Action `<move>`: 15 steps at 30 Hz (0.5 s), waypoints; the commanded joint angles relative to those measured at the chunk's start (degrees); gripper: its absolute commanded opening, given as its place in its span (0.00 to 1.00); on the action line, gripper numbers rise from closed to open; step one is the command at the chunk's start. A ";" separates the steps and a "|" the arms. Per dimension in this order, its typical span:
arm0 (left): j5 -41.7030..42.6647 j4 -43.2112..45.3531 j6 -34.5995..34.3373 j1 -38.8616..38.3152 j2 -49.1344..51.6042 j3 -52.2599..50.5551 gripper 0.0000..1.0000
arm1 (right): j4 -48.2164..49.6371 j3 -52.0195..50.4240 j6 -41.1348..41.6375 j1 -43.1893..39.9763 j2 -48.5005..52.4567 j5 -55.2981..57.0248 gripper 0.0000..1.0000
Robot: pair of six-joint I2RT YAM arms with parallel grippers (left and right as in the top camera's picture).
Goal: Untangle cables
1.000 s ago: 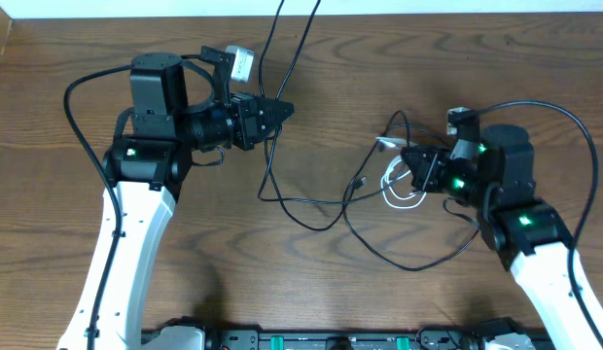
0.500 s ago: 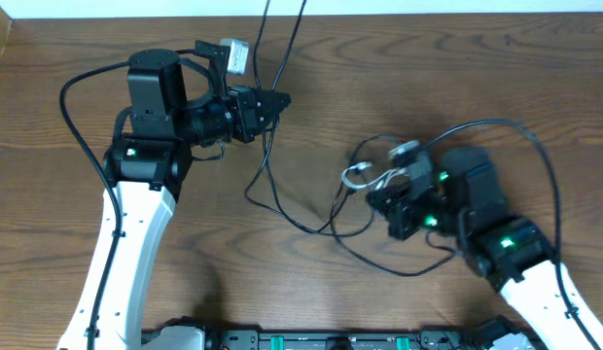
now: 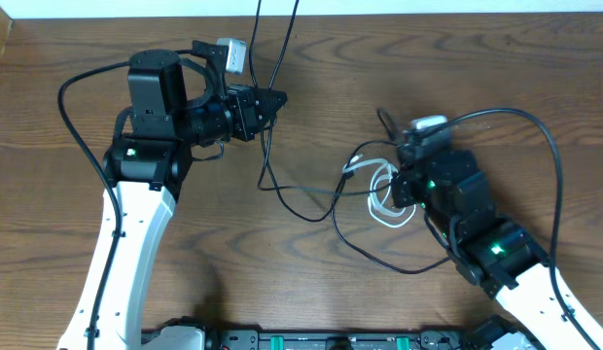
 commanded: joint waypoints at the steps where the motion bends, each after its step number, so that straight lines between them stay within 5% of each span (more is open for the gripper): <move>1: -0.57 -0.02 -0.28 0.04 0.00 0.90 0.08 | 0.31 0.87 -13.73 1.16 0.17 -15.02 0.01; 10: -4.31 0.52 -0.09 0.90 -0.02 0.90 0.07 | 5.40 0.81 0.07 0.46 2.29 -23.69 0.01; 15: -5.20 0.42 -0.20 3.06 -0.02 0.90 0.07 | 6.71 0.59 4.07 1.18 12.28 -27.06 0.01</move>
